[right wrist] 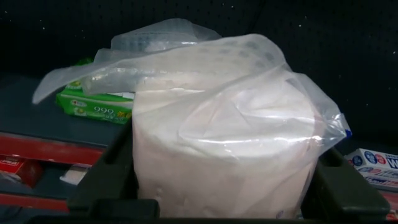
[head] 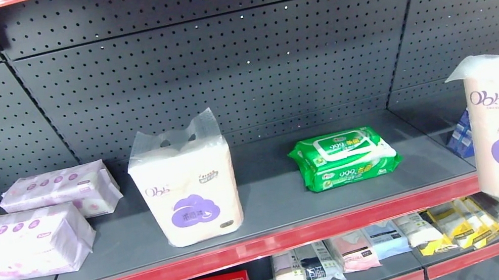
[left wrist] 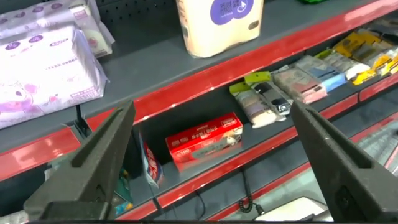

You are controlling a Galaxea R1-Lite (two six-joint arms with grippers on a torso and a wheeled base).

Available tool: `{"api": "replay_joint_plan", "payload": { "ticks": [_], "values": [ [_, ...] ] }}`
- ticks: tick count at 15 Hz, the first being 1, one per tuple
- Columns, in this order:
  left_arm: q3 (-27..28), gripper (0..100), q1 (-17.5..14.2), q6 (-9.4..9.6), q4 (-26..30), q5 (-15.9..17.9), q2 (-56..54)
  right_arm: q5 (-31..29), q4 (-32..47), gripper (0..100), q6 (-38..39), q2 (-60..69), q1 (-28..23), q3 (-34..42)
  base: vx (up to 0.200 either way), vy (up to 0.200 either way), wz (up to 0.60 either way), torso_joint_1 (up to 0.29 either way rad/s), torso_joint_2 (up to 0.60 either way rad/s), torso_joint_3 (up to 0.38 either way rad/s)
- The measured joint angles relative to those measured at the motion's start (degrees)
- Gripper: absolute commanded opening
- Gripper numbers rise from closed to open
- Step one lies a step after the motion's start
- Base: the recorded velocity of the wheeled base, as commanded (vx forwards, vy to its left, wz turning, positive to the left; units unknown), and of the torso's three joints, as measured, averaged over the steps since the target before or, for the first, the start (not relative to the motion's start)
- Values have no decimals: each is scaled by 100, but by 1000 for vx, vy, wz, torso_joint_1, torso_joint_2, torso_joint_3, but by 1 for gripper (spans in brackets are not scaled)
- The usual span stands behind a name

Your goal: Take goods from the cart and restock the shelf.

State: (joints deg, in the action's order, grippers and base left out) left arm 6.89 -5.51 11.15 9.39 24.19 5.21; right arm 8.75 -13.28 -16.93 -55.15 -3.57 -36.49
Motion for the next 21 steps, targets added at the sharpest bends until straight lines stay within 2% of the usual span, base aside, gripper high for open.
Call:
{"api": "replay_joint_plan", "payload": {
  "ticks": [3,10,15,18,19,21],
  "values": [
    [-107,100,0,59,-11,-68,0,0,-5,0,0,-63,-4,-34,0,0,400,3,2,2],
    [-135,100,-2,45,-15,-88,0,0,-5,0,-9,-146,-4,-52,0,0,600,2,1,3],
    [-135,100,-5,52,-15,-126,0,17,-32,0,18,-162,-1,-166,0,0,0,0,0,0],
    [-130,100,2,-10,-15,-717,0,61,-38,0,60,-262,247,-201,0,0,0,0,0,0],
    [-130,100,-5,-95,-15,-848,2,61,-123,0,101,-343,404,-215,0,0,0,0,0,0],
    [-133,100,2,-297,-22,-1349,5,66,-522,0,235,-579,681,-243,0,0,0,0,0,0]
  ]
}}
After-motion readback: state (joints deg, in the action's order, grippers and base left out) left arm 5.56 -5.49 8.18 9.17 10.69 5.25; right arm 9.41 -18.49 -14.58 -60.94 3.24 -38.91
